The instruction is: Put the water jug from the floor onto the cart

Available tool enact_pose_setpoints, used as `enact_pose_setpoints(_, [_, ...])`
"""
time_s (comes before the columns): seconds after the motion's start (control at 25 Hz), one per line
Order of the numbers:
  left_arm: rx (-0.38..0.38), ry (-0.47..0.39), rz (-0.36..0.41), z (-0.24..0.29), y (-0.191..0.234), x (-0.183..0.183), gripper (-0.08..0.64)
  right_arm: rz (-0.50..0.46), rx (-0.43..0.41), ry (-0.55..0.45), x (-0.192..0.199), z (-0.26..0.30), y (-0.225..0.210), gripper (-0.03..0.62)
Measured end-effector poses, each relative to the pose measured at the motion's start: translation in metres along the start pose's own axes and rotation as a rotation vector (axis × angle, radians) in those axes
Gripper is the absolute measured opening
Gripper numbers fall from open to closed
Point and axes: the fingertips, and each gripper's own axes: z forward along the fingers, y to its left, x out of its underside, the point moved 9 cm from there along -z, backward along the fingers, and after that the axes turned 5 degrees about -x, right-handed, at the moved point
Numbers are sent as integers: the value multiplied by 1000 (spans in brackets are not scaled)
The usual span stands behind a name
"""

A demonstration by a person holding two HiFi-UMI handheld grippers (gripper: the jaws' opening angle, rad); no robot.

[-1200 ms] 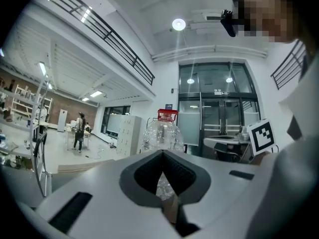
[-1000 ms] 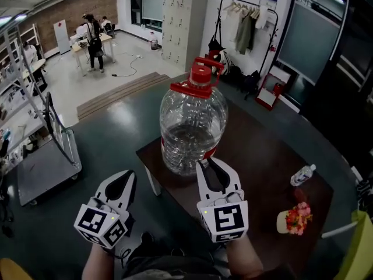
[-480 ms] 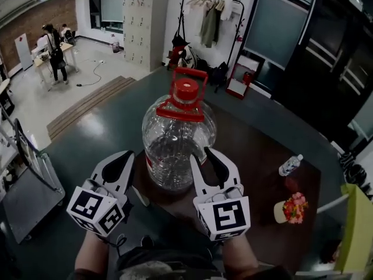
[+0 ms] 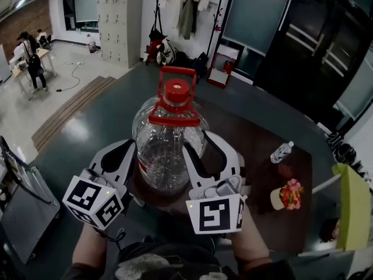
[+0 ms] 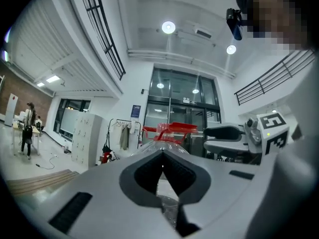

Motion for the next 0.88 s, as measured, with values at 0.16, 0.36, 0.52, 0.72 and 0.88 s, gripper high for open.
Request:
enact_pose_setpoints(0.16, [26,5,-4,5,5,0,8,-164,7,17,-12,6,-1,179])
enact_pose_setpoints(0.36, [30,6,-25,6,15,4,8,-369,-16,51,-21,17,-7,207])
enact_pose_setpoints(0.52, [29,10,-13,5,15,8,8,-515,-65,100,-24,27,-8,207])
enact_pose_setpoints(0.72, [38,25,-13,3,14,14,8,-604,-110,141,-25,44,-3,207])
enact_pose_setpoints(0.88, [34,24,-18,-1,20,15,8,-656,-117,171,-28,58,3,207])
